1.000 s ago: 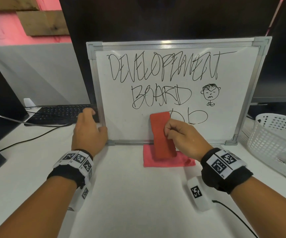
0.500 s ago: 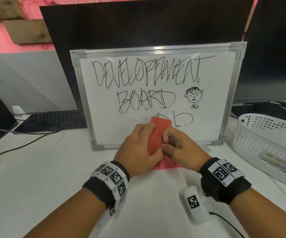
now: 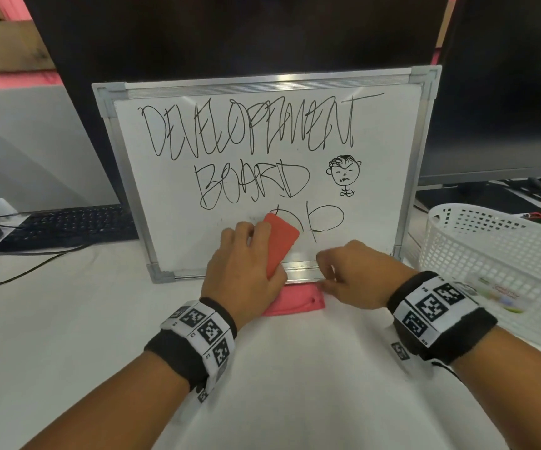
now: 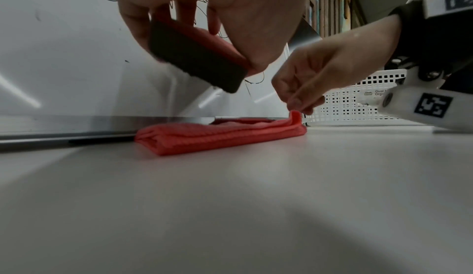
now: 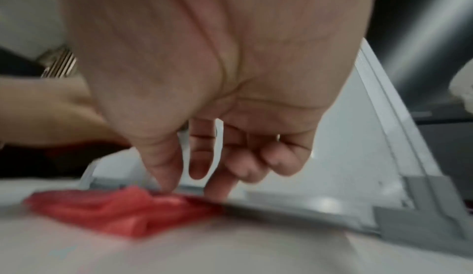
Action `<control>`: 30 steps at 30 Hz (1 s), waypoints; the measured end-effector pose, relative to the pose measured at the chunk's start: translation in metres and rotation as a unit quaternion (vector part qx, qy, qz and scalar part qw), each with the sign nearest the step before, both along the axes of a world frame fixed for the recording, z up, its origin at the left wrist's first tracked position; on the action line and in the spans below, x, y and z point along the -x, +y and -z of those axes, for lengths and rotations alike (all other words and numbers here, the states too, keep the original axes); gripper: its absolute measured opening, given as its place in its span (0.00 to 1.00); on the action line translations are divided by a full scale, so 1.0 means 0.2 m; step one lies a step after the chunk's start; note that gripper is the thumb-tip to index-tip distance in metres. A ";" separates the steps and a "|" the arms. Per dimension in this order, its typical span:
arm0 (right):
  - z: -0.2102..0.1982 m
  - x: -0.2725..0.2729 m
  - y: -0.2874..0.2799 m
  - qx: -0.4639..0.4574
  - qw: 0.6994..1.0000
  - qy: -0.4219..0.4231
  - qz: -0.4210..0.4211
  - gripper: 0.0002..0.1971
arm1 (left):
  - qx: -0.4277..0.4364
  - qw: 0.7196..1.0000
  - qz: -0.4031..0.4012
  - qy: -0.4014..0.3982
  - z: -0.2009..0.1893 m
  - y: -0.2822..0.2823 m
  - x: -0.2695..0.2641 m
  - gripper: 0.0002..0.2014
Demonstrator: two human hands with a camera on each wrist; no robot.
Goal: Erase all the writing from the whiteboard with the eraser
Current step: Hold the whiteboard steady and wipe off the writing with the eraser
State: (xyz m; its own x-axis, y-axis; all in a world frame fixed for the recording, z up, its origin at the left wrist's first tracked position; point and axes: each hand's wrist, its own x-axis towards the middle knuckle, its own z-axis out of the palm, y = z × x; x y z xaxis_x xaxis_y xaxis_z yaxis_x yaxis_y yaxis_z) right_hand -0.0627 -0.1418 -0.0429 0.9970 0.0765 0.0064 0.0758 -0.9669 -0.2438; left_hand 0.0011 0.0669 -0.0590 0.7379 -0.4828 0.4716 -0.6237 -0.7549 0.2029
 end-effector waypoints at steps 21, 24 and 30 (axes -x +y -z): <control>0.08 0.00 -0.03 0.152 0.988 0.030 0.012 0.11 | 0.019 0.999 0.001 -0.042 -0.01 -0.04 0.00 0.26; 0.09 0.00 -0.03 0.143 0.989 0.032 0.010 0.12 | -0.001 0.997 -0.011 -0.071 -0.02 -0.04 -0.02 0.25; 0.08 0.00 -0.03 0.114 0.993 0.027 -0.001 0.13 | -0.058 0.993 0.010 -0.106 0.00 -0.02 -0.02 0.26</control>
State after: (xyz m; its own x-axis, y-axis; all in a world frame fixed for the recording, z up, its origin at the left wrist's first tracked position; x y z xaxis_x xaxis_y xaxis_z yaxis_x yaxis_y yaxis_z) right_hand -0.0629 -0.1474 -0.0598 0.9953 0.0718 -0.0647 0.0706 -0.9973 -0.0216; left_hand 0.0045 0.0623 -0.0582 0.6171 -0.5567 0.5561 -0.6584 -0.7523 -0.0225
